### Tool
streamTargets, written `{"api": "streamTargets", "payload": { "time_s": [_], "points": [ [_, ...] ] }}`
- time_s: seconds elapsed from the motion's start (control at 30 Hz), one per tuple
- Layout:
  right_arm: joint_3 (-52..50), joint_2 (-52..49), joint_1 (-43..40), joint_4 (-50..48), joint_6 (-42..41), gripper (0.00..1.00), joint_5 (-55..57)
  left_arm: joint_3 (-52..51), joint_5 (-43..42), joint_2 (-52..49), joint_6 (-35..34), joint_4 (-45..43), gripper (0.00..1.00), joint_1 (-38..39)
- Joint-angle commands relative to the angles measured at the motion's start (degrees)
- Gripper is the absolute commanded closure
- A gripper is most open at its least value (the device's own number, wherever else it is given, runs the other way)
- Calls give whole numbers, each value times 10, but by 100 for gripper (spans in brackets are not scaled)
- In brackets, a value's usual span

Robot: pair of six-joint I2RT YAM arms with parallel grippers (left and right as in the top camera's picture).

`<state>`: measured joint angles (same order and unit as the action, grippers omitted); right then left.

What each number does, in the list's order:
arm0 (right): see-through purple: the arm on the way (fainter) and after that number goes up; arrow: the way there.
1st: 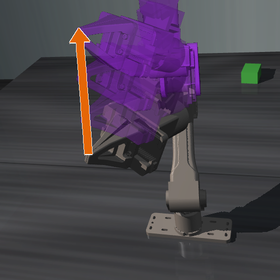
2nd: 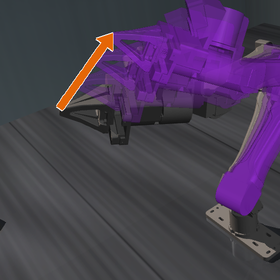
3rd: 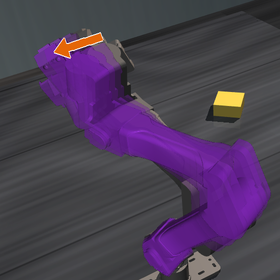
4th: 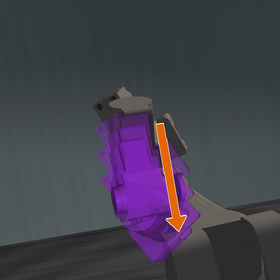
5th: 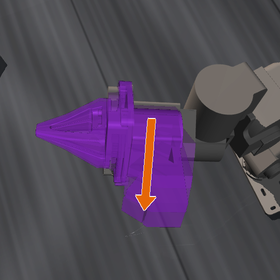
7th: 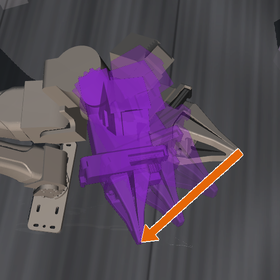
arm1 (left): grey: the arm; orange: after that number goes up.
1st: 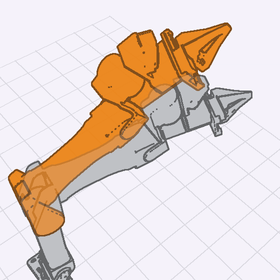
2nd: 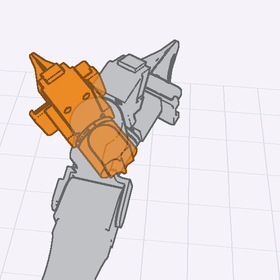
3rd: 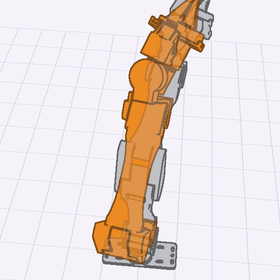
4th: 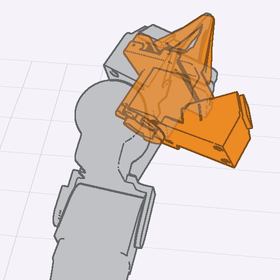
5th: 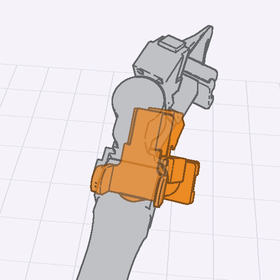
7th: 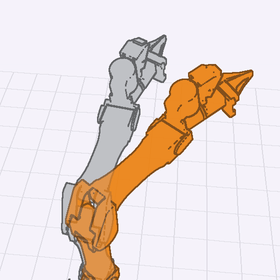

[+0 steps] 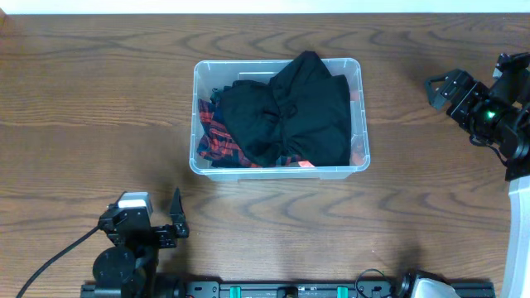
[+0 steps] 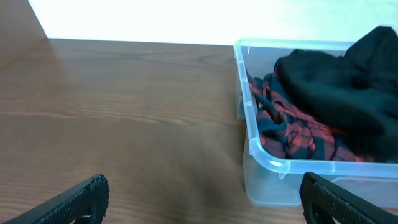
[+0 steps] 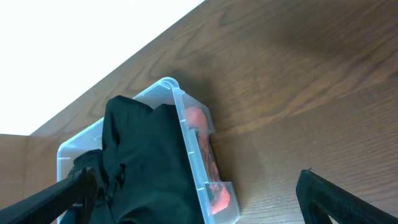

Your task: Pack container

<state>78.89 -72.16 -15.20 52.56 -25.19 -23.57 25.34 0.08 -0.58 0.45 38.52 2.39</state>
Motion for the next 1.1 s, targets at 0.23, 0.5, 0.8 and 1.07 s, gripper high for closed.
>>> {"api": "streamTargets", "payload": {
  "time_s": [0.23,0.5,0.8,1.07],
  "points": [
    [0,-1,-4,0,0,1,-2,-73,10,5,15,-6,2,-4],
    [0,-1,-4,0,0,1,-2,-124,10,5,15,-17,2,-3],
    [0,-1,-4,0,0,1,-2,-140,10,5,14,-17,2,-3],
    [0,-1,-4,0,0,1,-2,-153,10,5,14,-13,2,-3]
  ]
}}
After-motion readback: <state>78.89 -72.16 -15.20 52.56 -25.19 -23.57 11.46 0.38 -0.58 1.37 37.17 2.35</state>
